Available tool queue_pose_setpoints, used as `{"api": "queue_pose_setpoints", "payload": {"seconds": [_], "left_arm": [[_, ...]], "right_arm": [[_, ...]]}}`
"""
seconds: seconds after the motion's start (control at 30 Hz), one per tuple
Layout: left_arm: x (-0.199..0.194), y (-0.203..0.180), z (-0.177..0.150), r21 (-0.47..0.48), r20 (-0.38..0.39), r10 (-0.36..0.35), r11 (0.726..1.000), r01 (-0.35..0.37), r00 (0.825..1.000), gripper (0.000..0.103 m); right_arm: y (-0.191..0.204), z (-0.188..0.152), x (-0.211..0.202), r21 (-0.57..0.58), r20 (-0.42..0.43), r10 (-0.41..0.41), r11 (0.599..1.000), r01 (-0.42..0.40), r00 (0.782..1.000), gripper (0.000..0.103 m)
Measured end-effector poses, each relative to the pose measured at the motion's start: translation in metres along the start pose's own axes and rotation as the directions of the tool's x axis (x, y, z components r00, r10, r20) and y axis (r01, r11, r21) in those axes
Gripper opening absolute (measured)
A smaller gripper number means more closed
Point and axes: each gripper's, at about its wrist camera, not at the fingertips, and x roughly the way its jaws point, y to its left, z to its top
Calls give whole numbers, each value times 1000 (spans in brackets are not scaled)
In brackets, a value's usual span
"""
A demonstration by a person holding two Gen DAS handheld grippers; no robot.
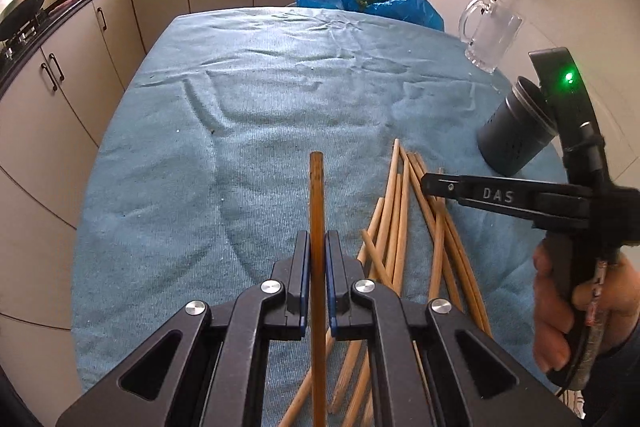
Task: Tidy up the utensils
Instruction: 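Lift the chopsticks with the left tool and carry them over the black cup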
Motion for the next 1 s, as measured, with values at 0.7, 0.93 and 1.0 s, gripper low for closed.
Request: {"api": "queue_pose_setpoints", "payload": {"seconds": [0.7,0.93,1.0], "left_arm": [[-111,-27,0,-28,301,36,999,-29,953,7],[-137,-38,-4,-25,355,29,999,-21,935,7],[-141,-42,-5,-22,362,28,1000,-21,932,7]], "right_arm": [[34,-63,-193,-289,573,221,956,-58,789,8],[35,-92,-234,-322,674,261,946,-44,691,8],[34,-97,-238,-323,681,264,945,-42,683,8]]}}
